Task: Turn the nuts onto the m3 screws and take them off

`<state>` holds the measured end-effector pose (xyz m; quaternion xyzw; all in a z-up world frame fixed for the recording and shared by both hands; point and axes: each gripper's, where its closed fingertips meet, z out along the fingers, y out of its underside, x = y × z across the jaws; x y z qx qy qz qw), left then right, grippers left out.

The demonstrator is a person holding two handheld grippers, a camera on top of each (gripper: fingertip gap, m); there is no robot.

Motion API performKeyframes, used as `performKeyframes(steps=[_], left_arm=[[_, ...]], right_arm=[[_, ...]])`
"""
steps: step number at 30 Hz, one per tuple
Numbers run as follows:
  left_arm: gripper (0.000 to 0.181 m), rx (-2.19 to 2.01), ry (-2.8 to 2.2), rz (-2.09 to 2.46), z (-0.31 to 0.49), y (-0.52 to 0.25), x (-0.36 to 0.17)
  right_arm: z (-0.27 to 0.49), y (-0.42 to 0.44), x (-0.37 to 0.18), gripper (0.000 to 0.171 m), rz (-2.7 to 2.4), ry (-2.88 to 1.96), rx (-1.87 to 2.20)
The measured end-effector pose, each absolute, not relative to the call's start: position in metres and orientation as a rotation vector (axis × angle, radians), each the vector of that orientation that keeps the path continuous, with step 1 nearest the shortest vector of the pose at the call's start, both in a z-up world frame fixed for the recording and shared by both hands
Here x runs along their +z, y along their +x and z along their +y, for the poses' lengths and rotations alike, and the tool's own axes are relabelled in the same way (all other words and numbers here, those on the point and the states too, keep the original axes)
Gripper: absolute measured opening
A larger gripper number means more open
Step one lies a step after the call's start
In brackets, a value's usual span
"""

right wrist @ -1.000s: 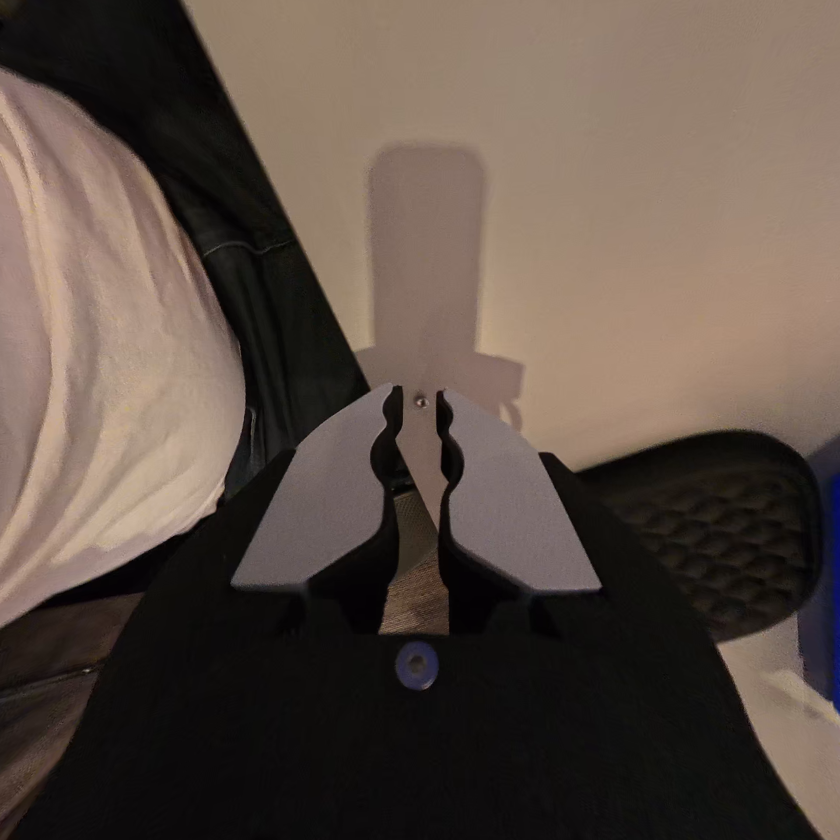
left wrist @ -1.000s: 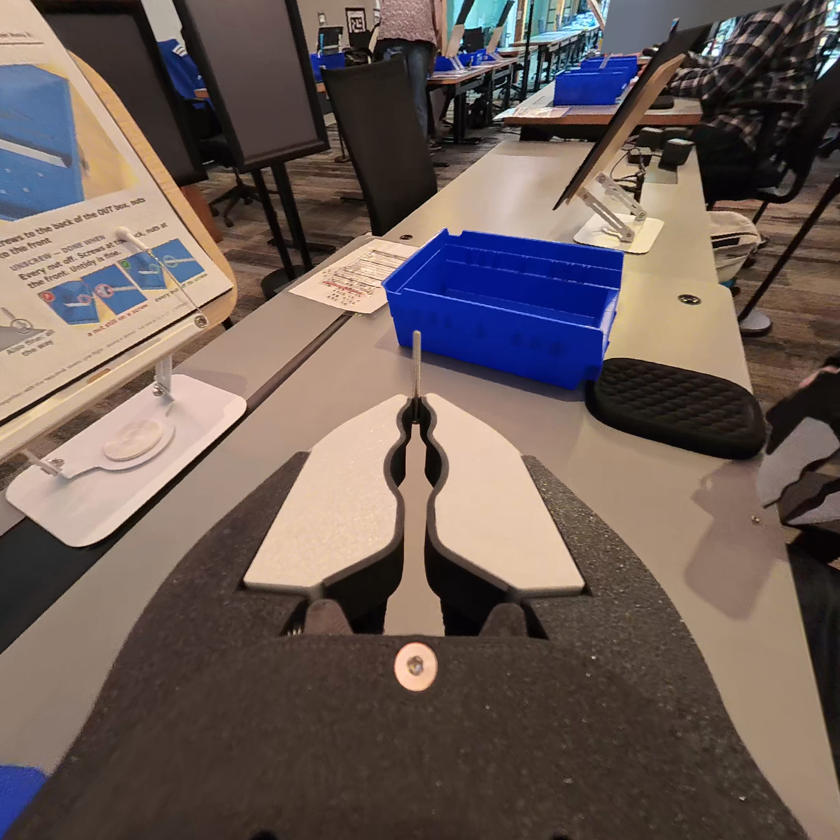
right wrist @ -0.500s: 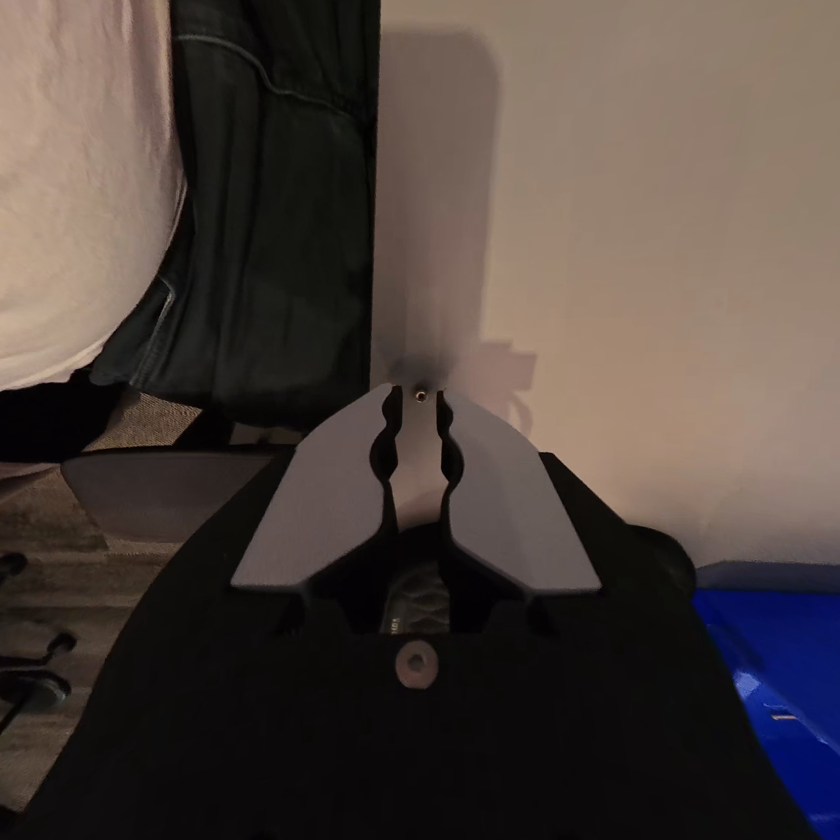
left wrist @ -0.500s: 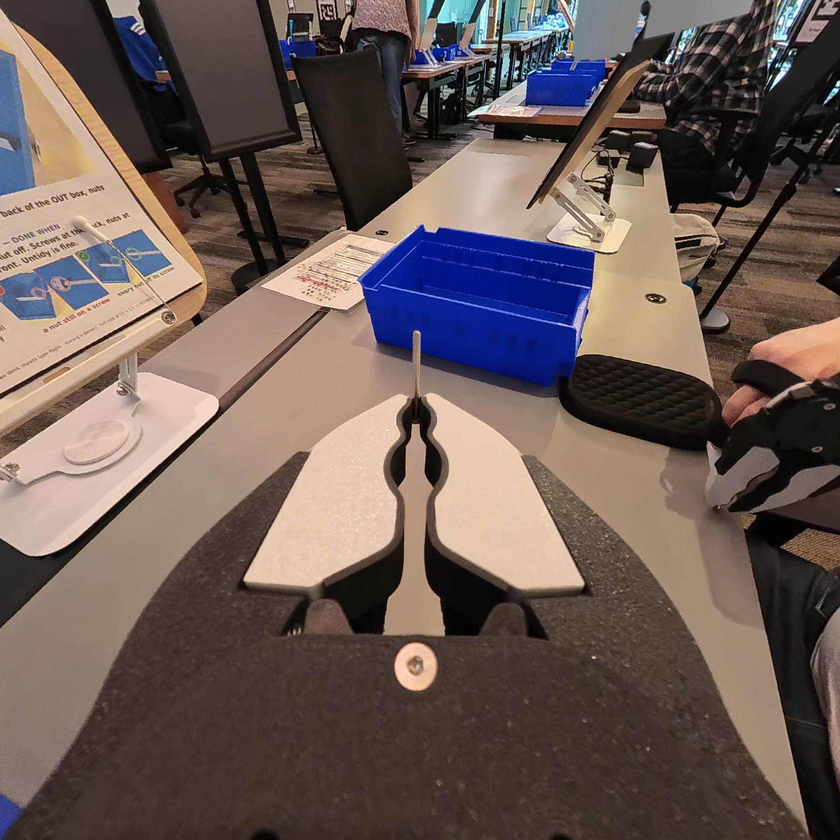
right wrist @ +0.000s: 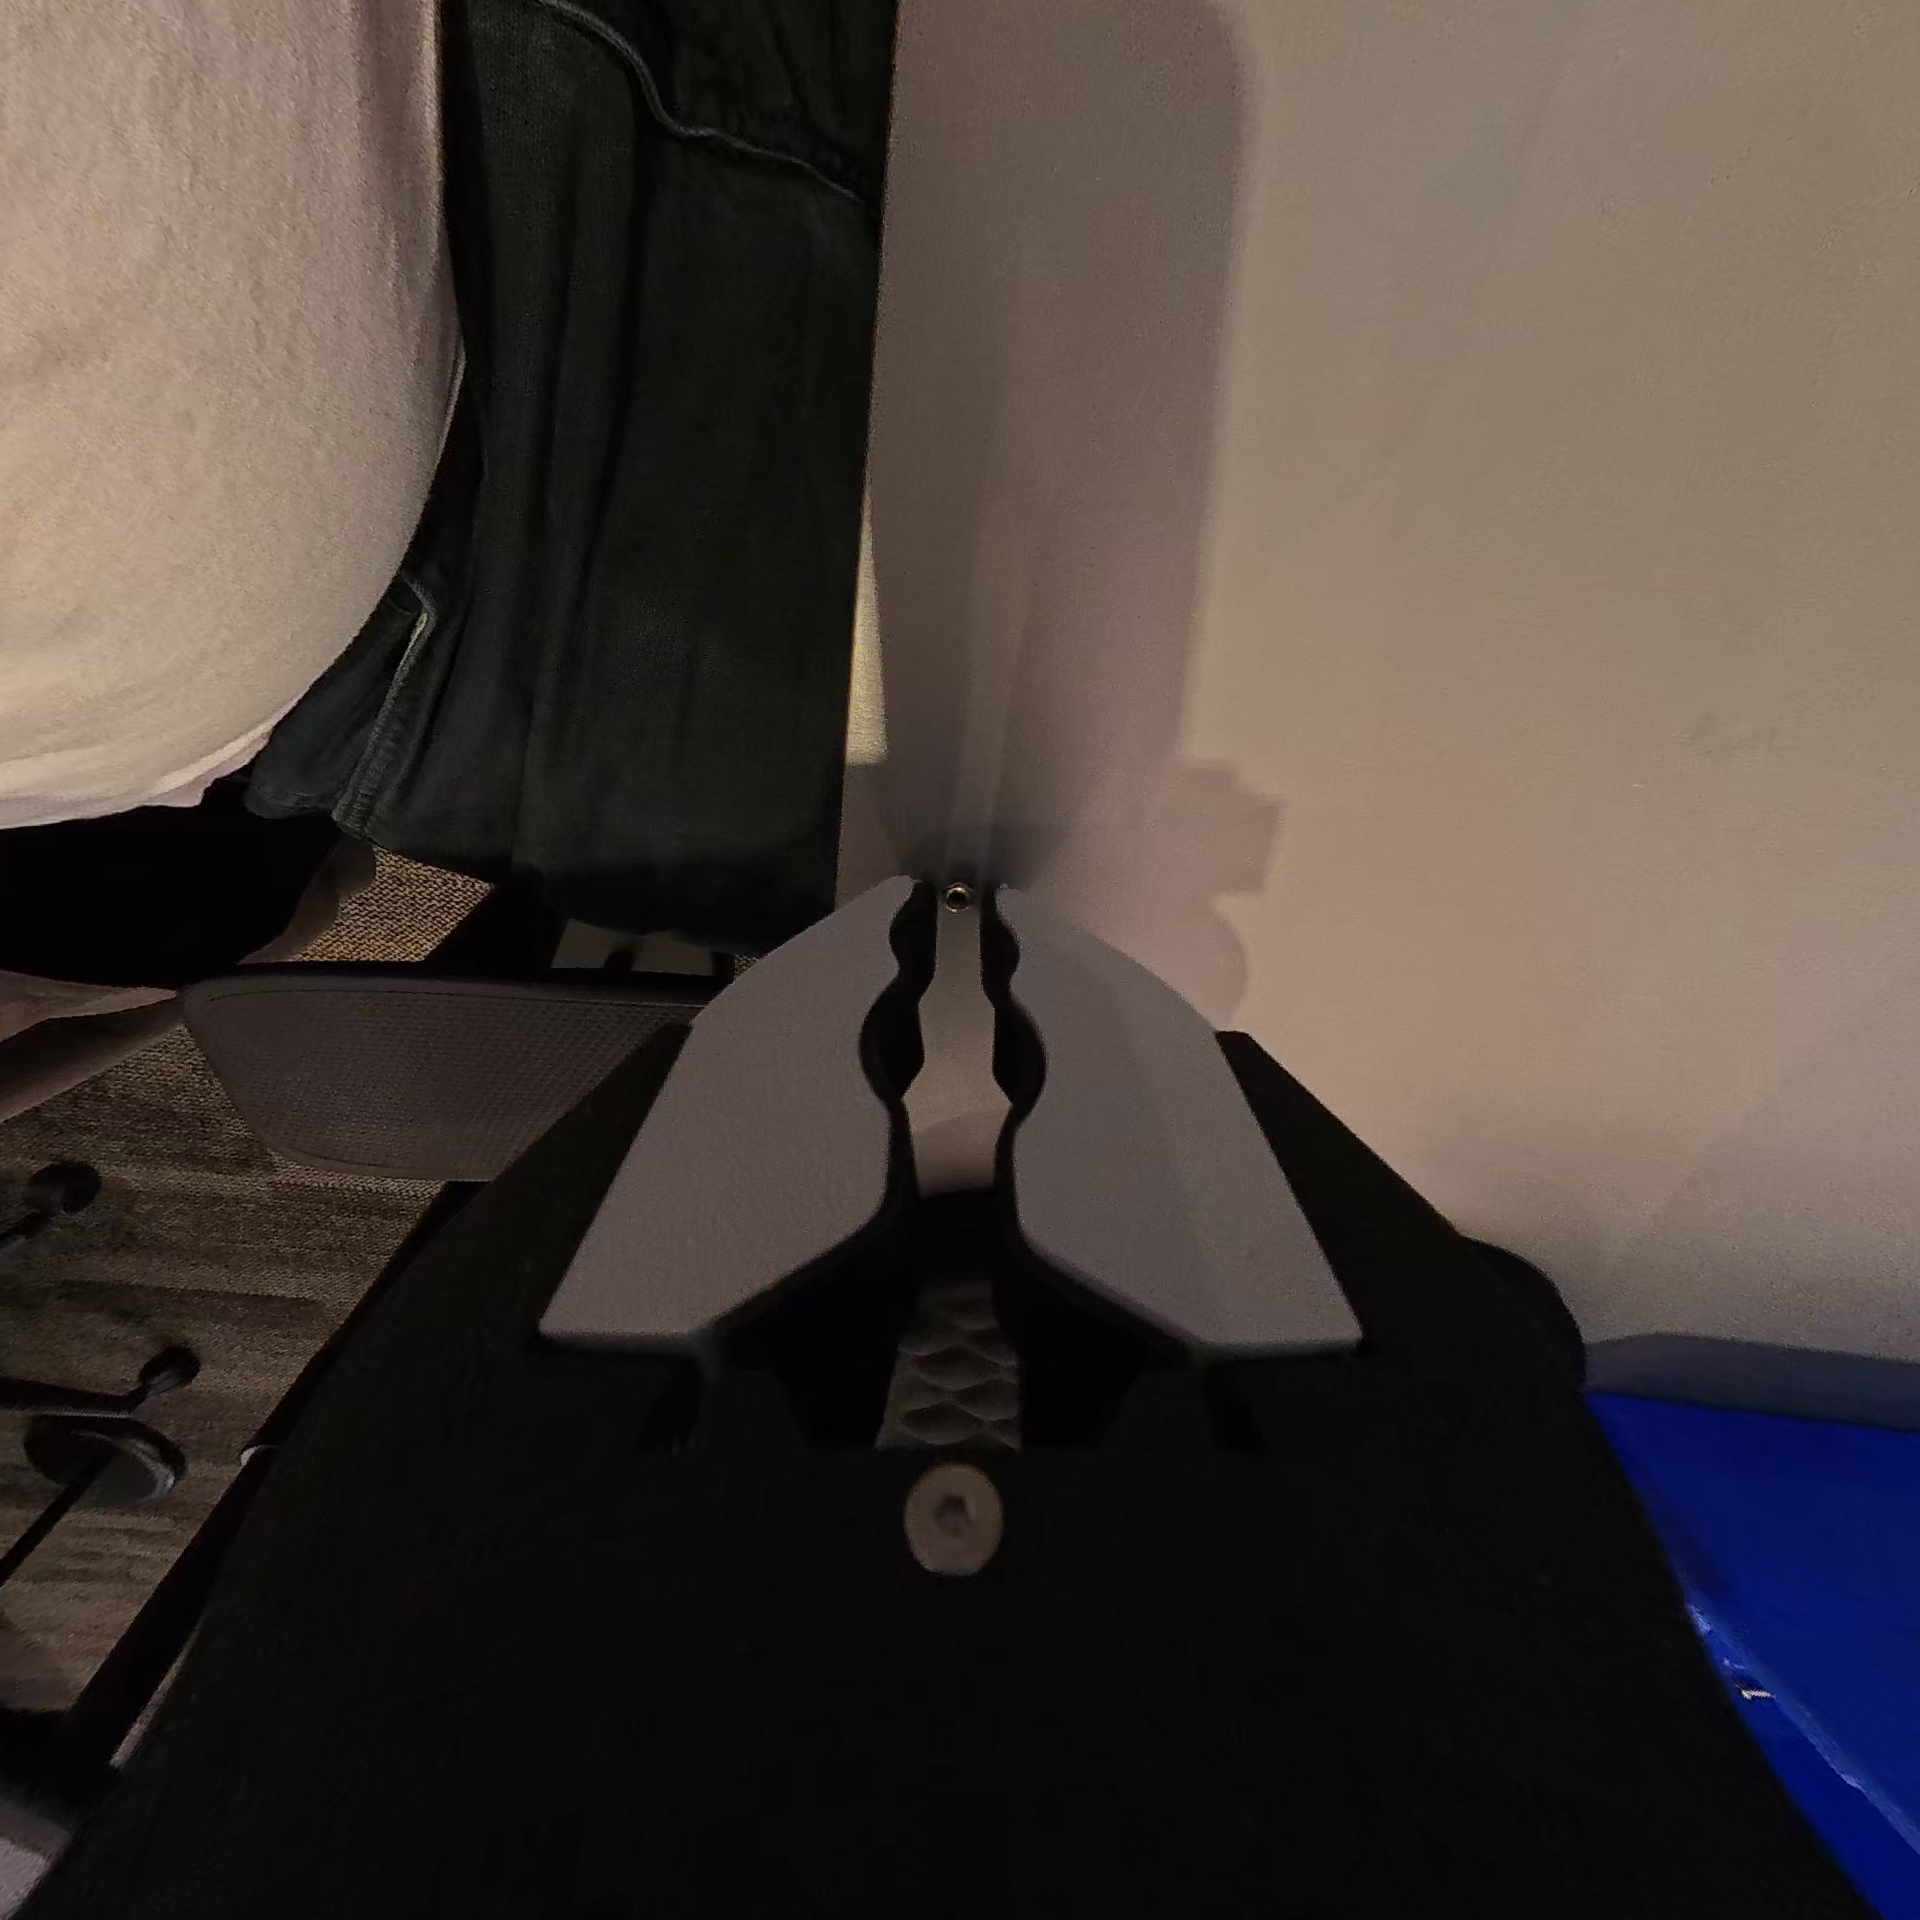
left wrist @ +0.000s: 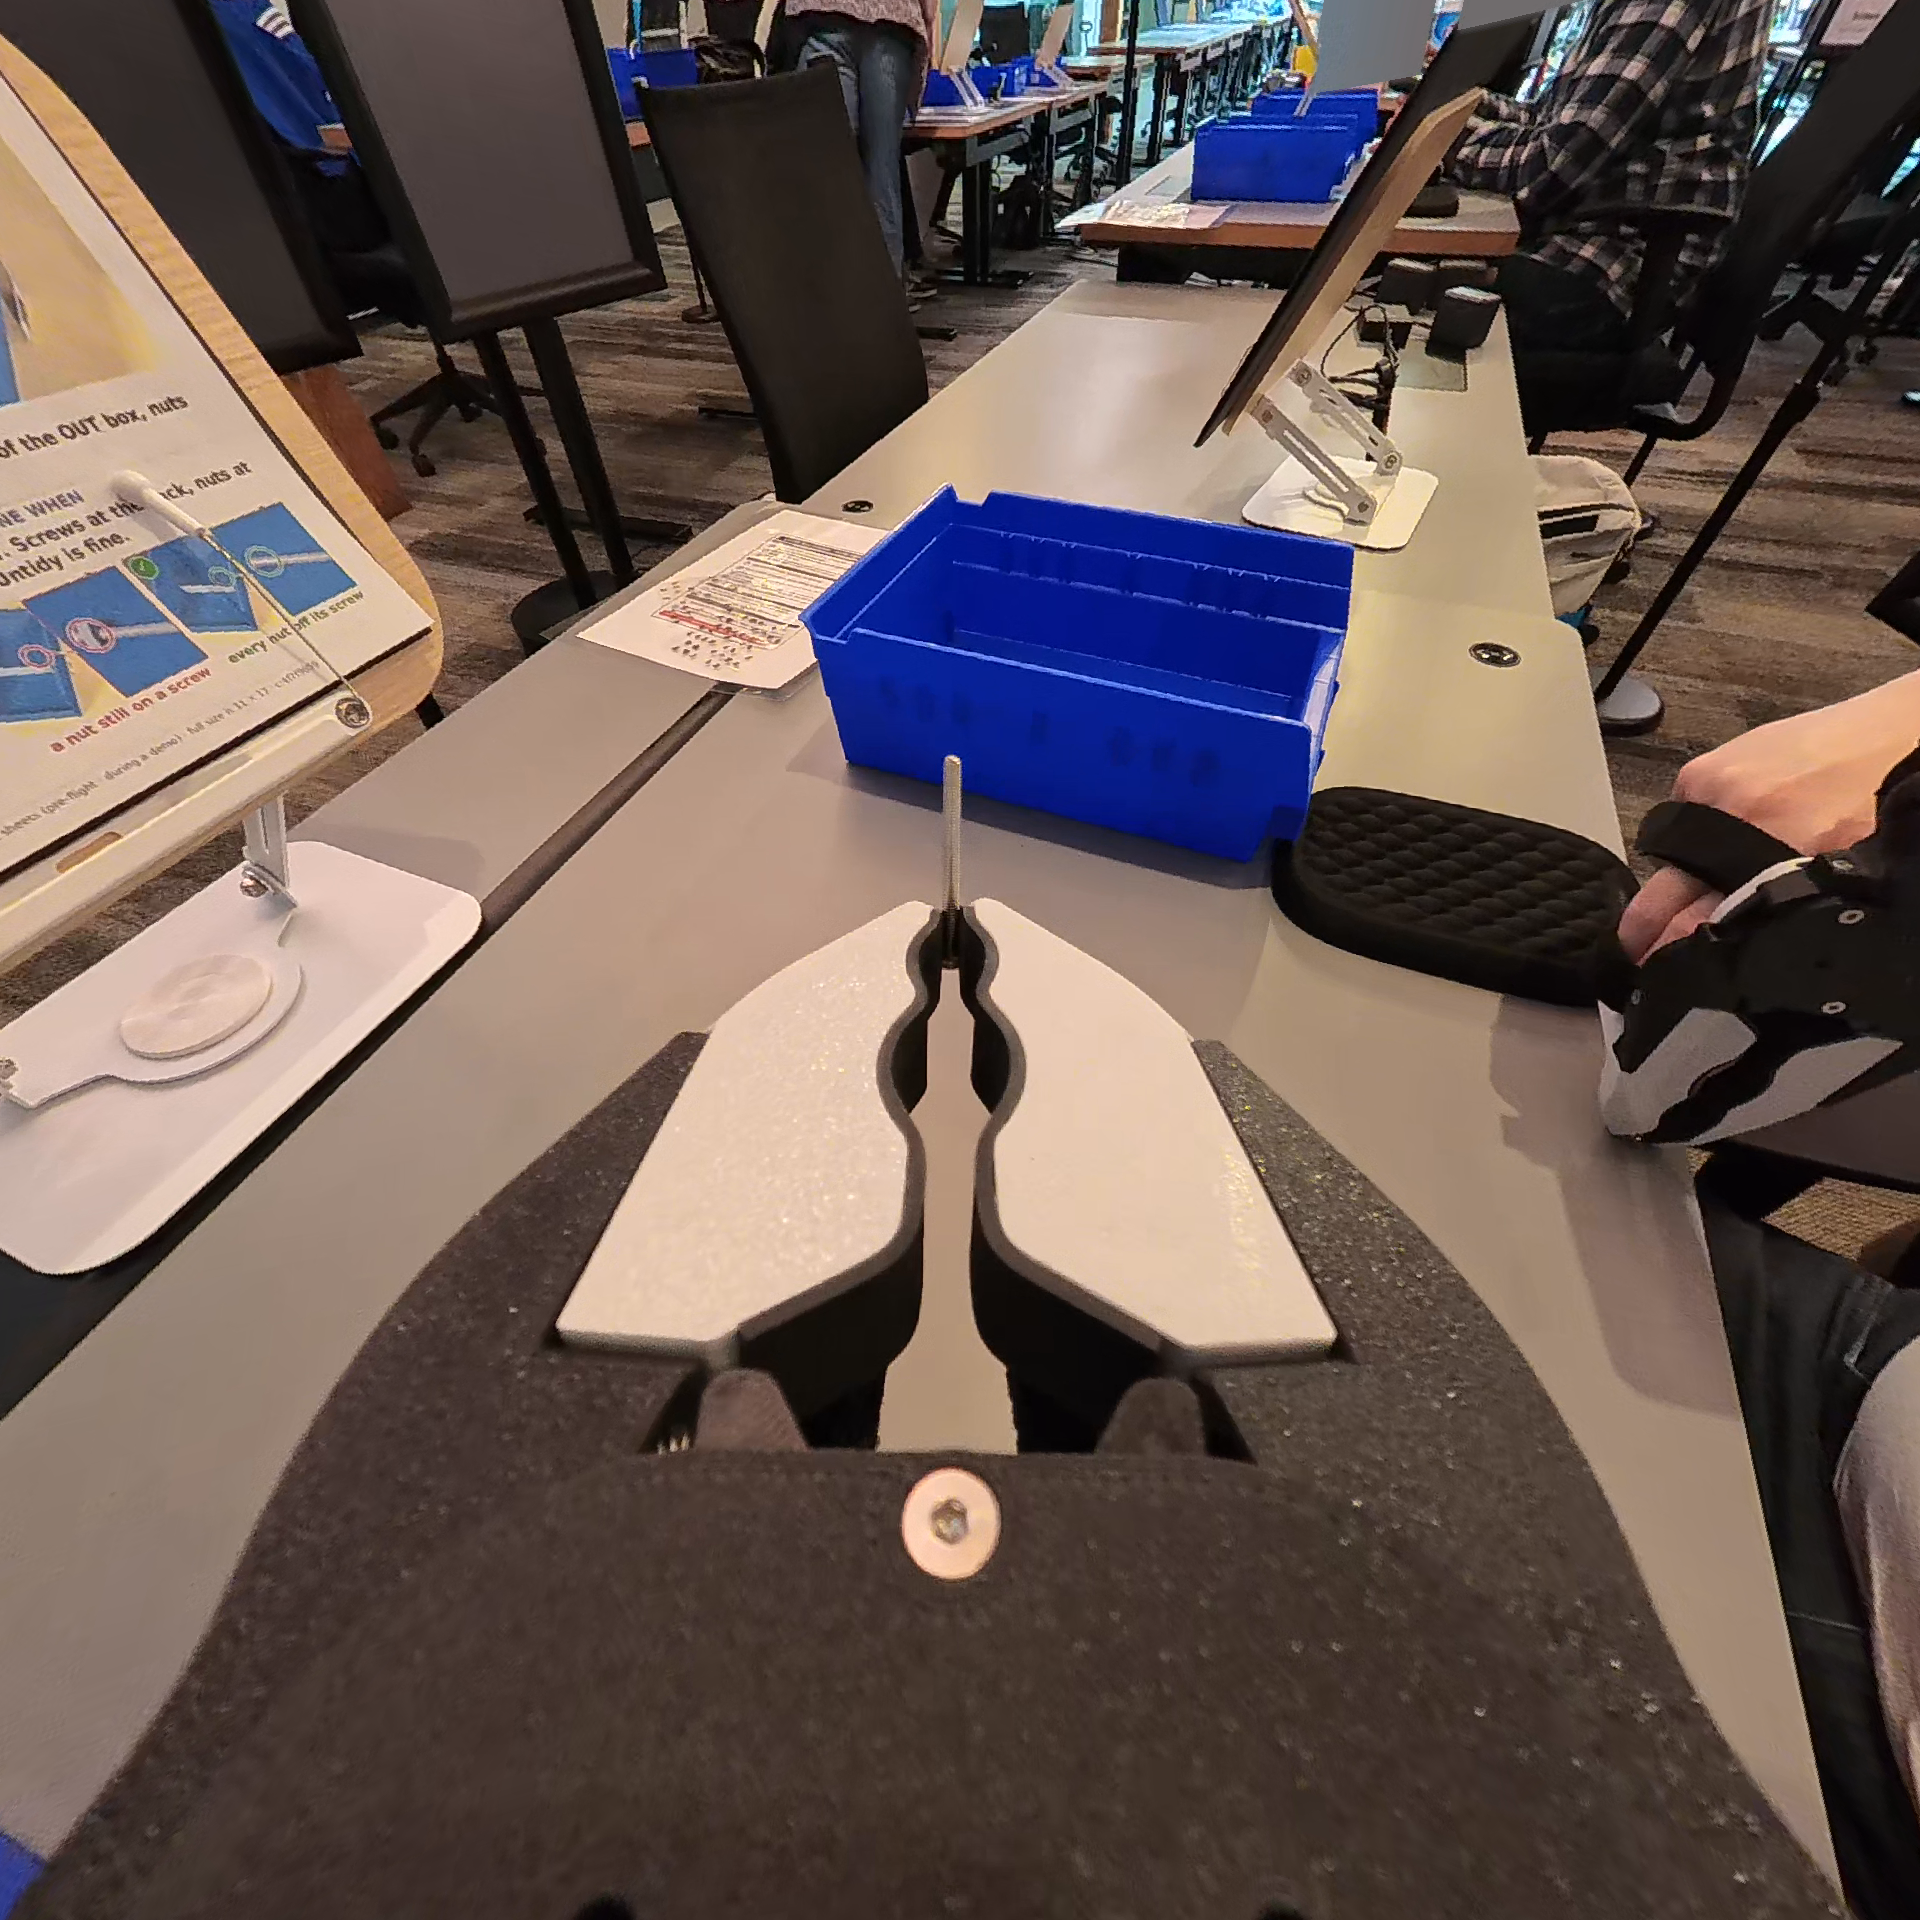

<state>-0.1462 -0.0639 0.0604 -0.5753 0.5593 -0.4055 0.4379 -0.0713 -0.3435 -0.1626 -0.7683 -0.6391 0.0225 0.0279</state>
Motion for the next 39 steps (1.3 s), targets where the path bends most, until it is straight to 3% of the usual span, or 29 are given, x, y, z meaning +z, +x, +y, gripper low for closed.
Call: performKeyframes(steps=[23,30,39], left_arm=[[0.002,-1.01,-1.428,1.403,-0.067,-0.145,0.06],[0.002,-0.988,-1.45,1.473,-0.07,-0.135,0.038],[0.002,-0.799,-1.32,1.758,-0.093,-0.106,-0.026]], right_arm=[[-0.345,-0.071,-0.164,0.006,-1.961,-2.37,0.03],[-0.337,-0.074,-0.161,0.006,-1.954,-2.306,-0.006],[-0.249,-0.071,-0.087,0.006,-1.89,-2.066,-0.264]])
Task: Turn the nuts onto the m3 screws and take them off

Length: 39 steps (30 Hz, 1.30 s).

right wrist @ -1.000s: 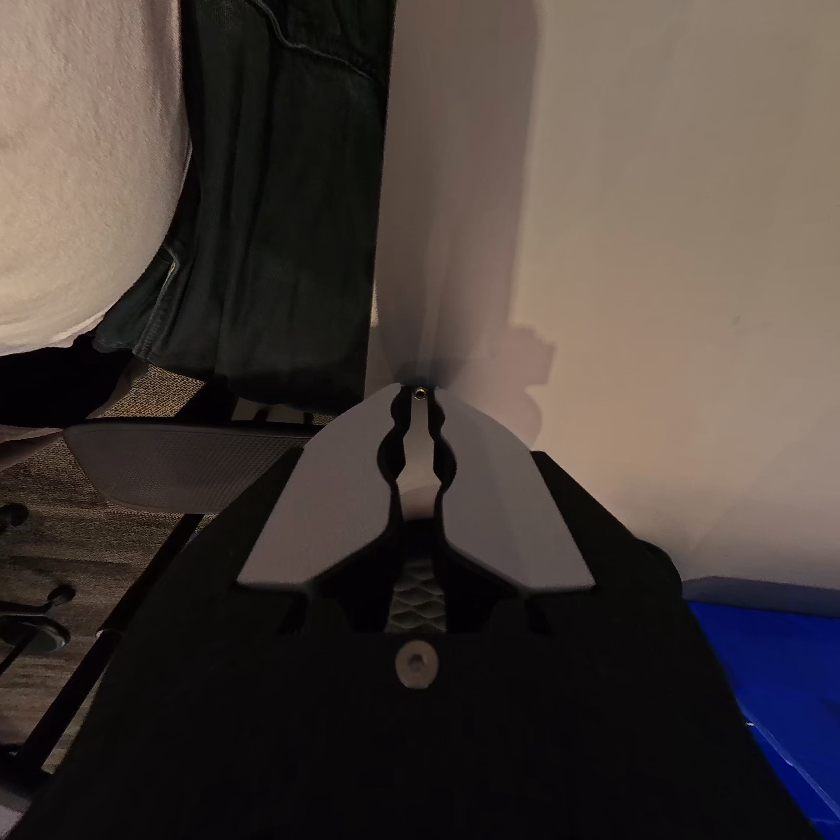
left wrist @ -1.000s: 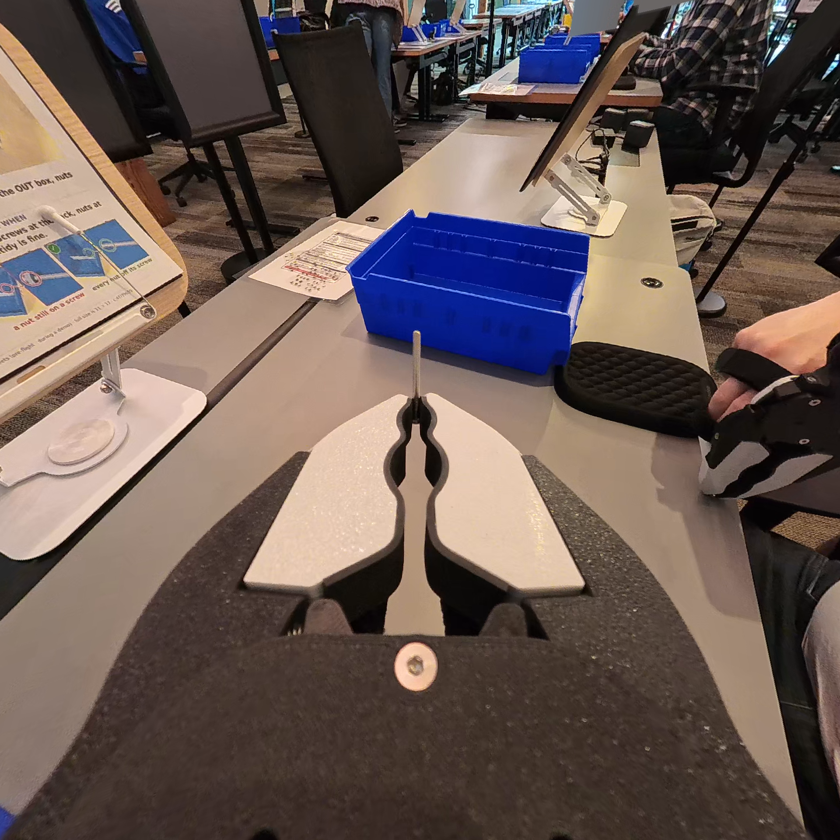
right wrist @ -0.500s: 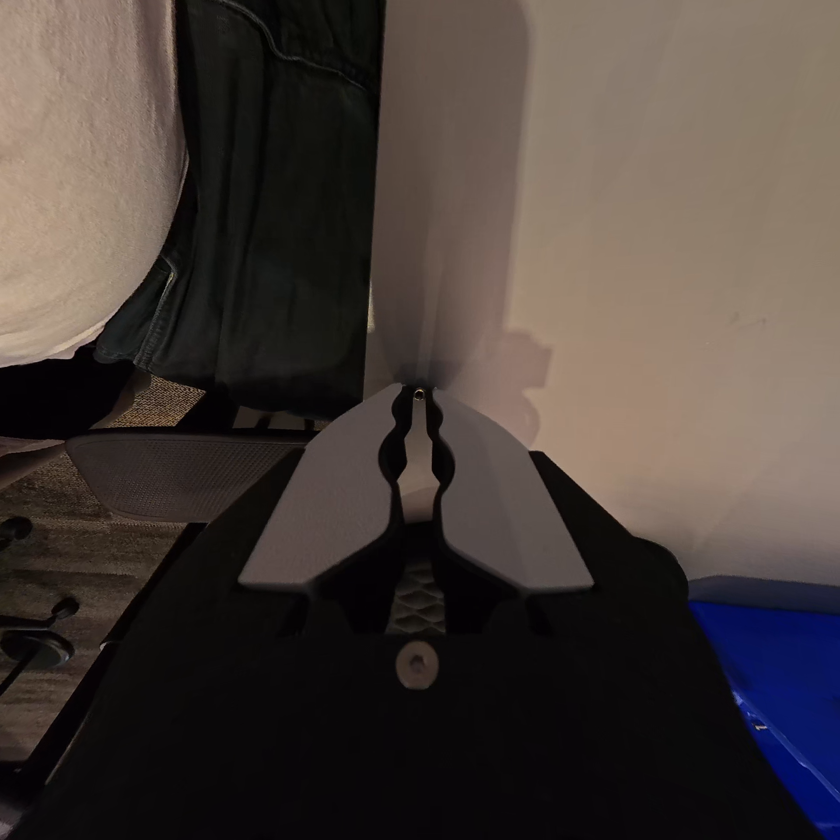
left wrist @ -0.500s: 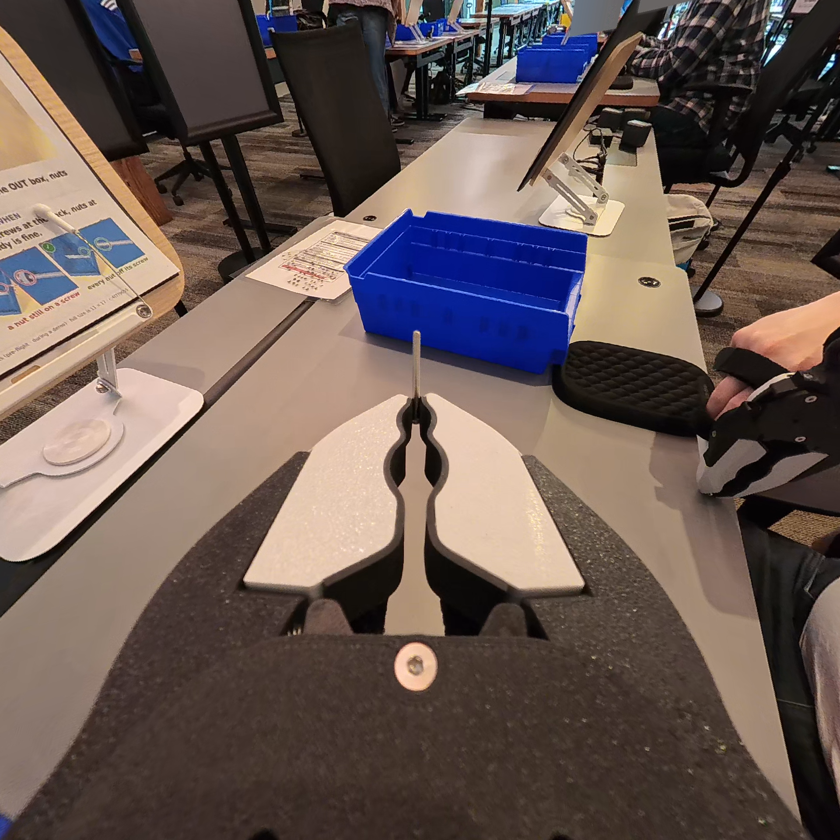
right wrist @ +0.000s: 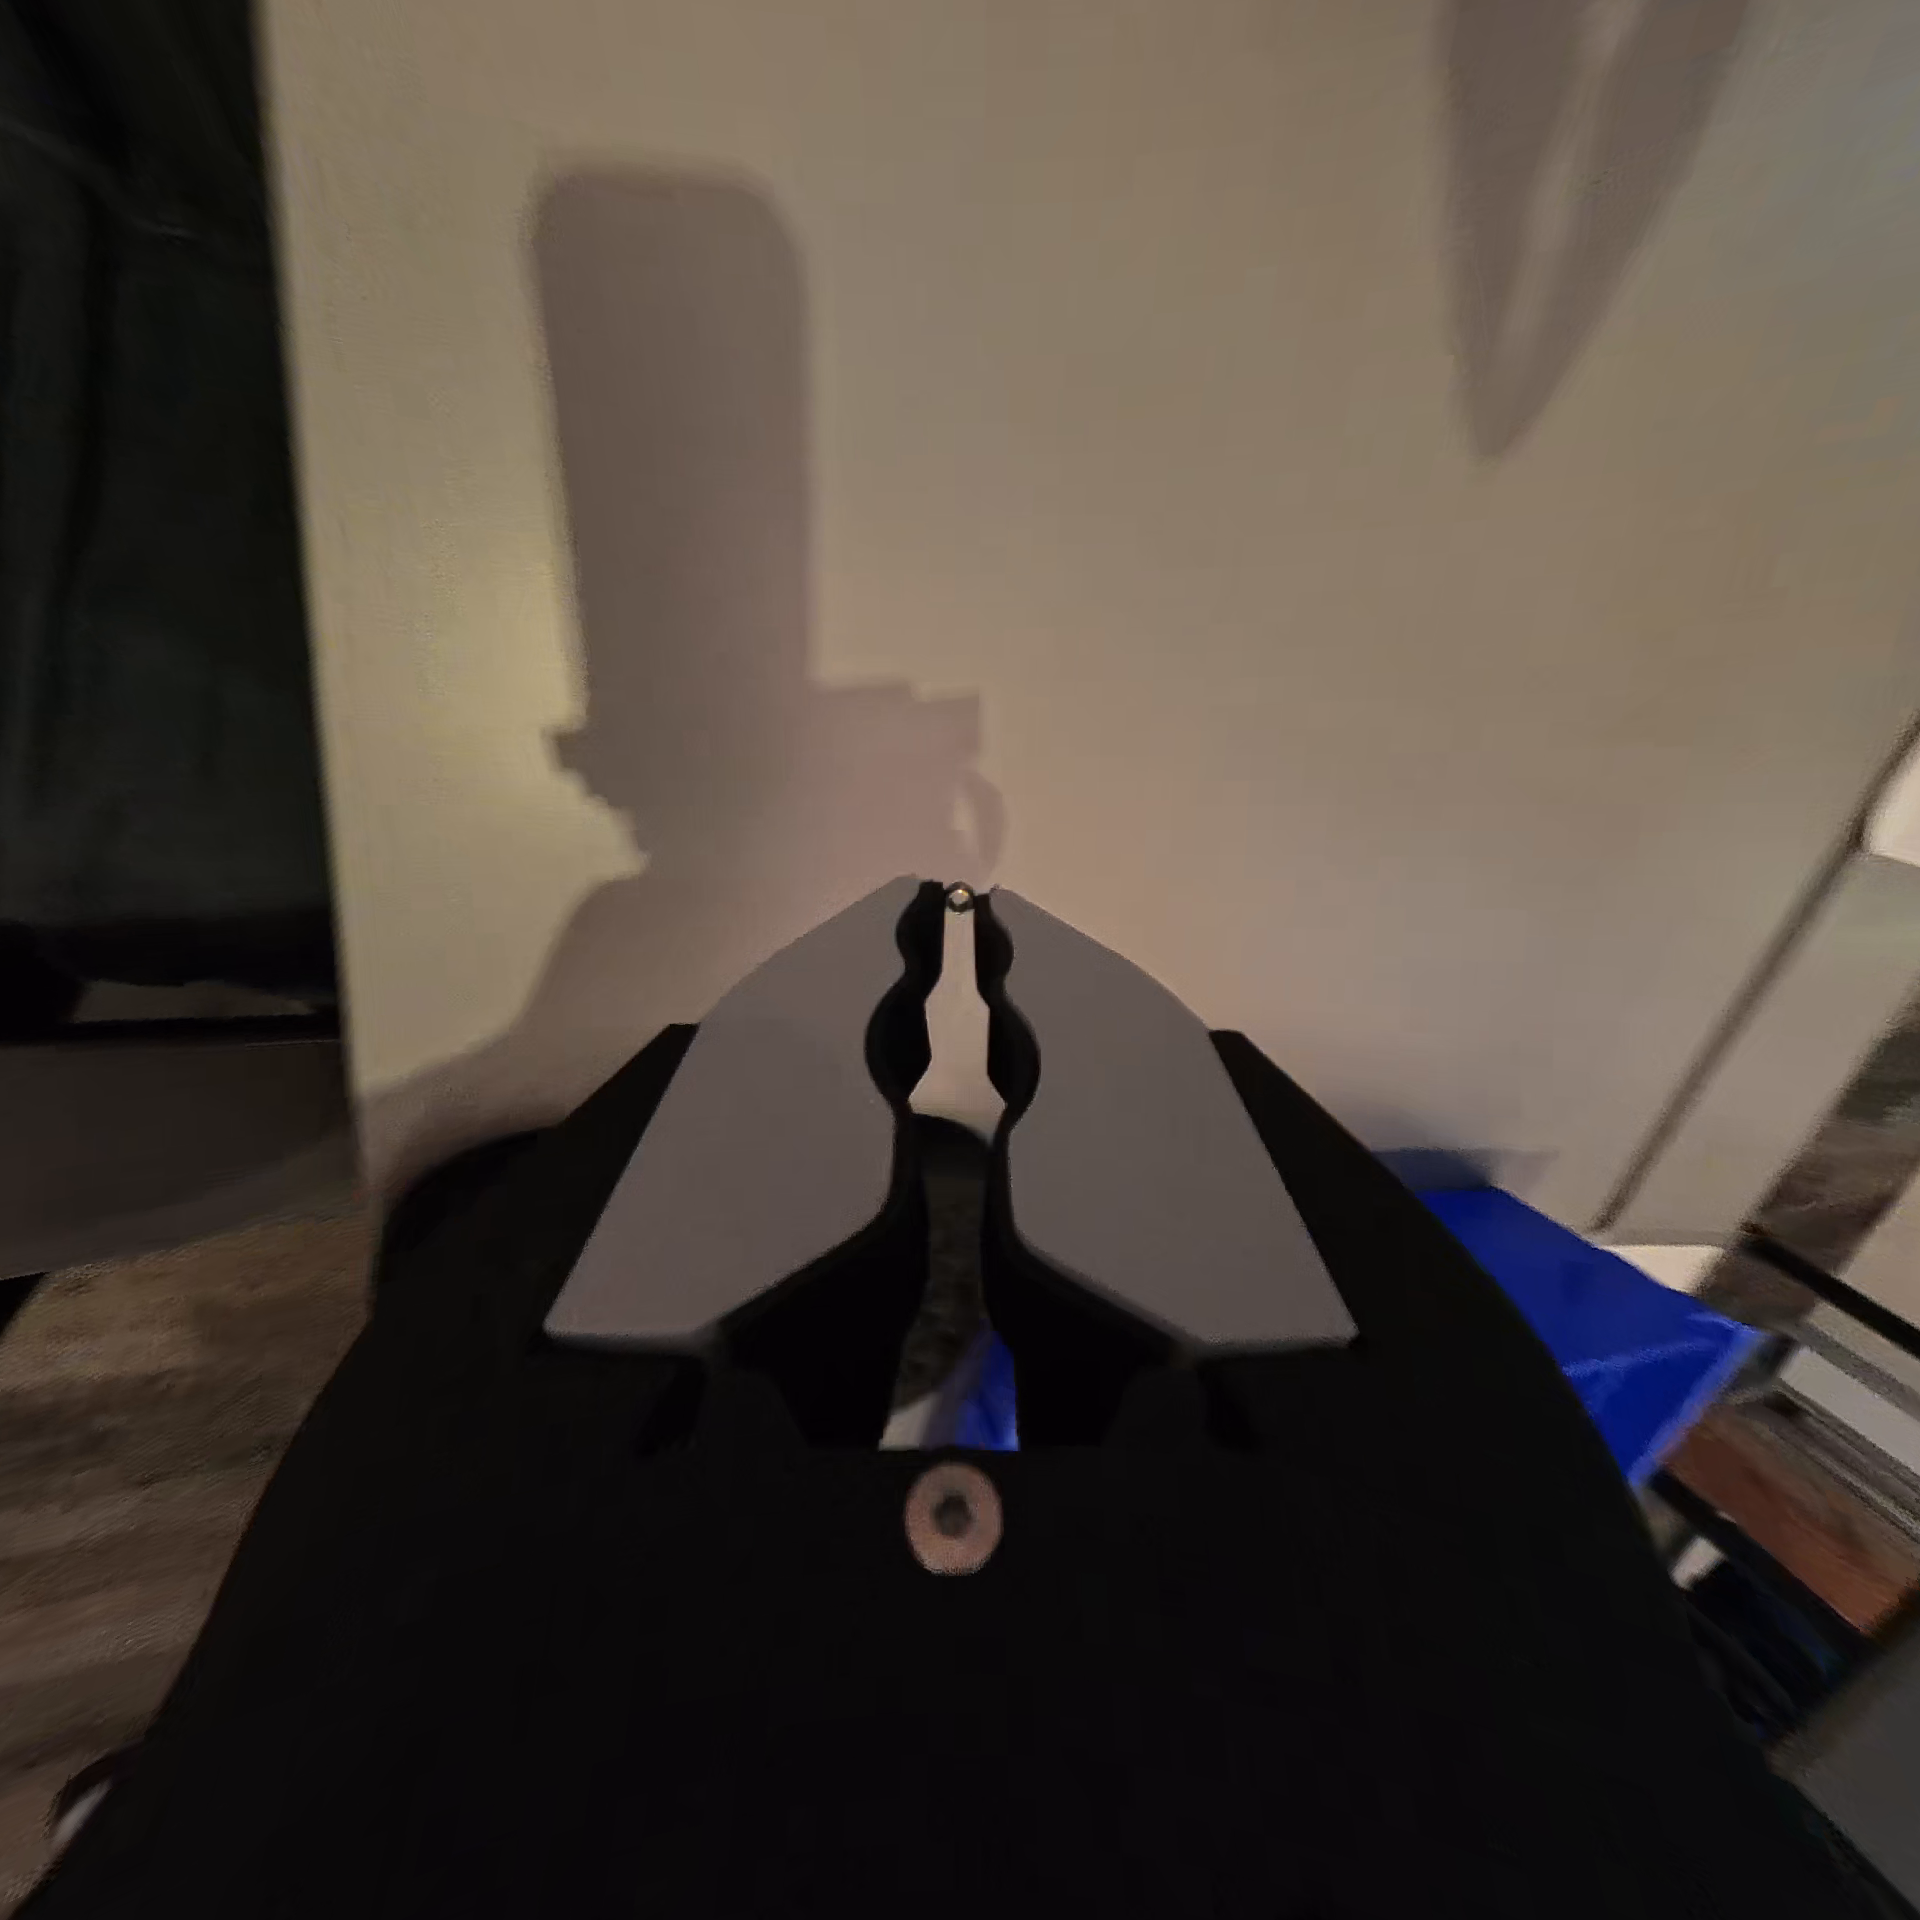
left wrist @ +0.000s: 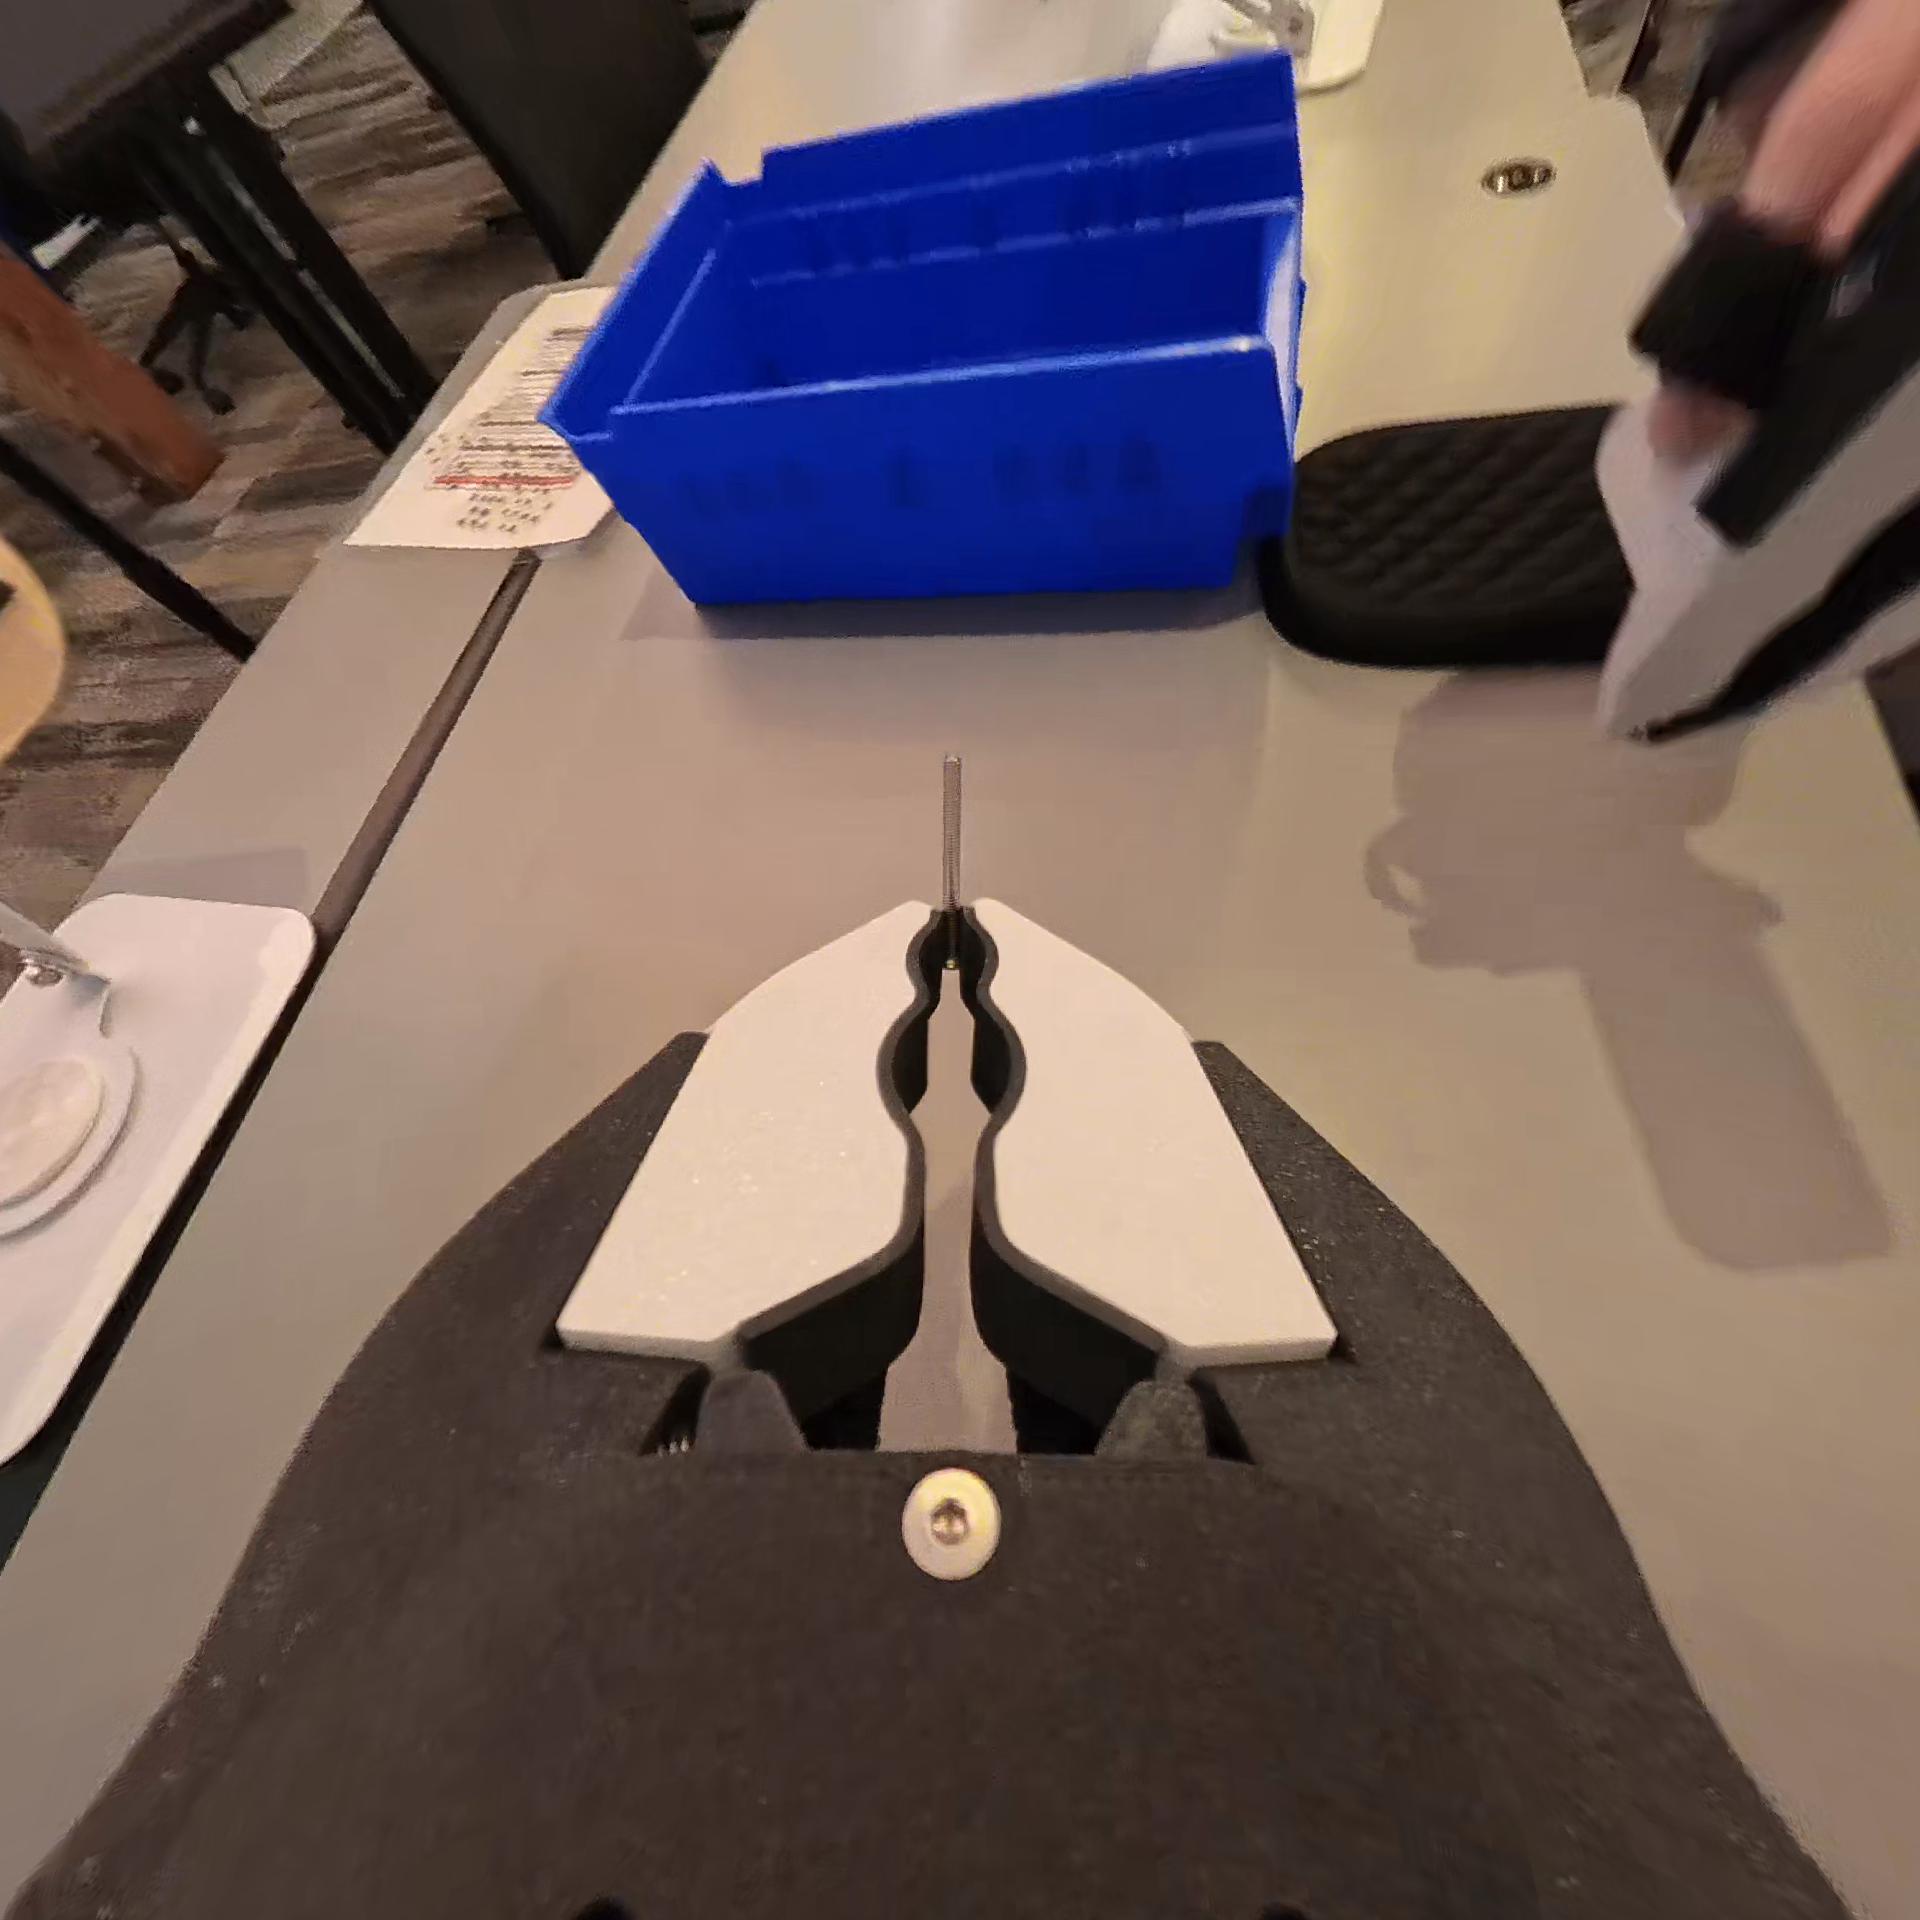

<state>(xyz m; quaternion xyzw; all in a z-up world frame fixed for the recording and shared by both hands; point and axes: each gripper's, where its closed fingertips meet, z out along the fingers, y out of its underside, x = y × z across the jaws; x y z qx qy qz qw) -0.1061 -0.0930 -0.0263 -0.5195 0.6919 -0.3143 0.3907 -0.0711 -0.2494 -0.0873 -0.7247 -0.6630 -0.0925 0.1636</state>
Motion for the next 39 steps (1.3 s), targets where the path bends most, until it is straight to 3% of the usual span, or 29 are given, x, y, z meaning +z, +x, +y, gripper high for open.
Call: performKeyframes(steps=[10,20,39], left_arm=[[0.002,-0.782,-1.17,1.819,-0.089,-0.102,-0.056],[0.002,-0.772,-0.921,1.73,-0.083,-0.112,-0.036],[0.002,-0.715,-0.922,1.801,-0.089,-0.106,-0.054]], right_arm=[[-0.137,-0.095,0.008,0.005,-1.689,-1.764,-0.266],[-0.105,-0.102,0.005,0.006,-1.703,-1.631,-0.26],[-0.098,-0.11,-0.029,0.005,-1.793,-1.596,-0.239]])
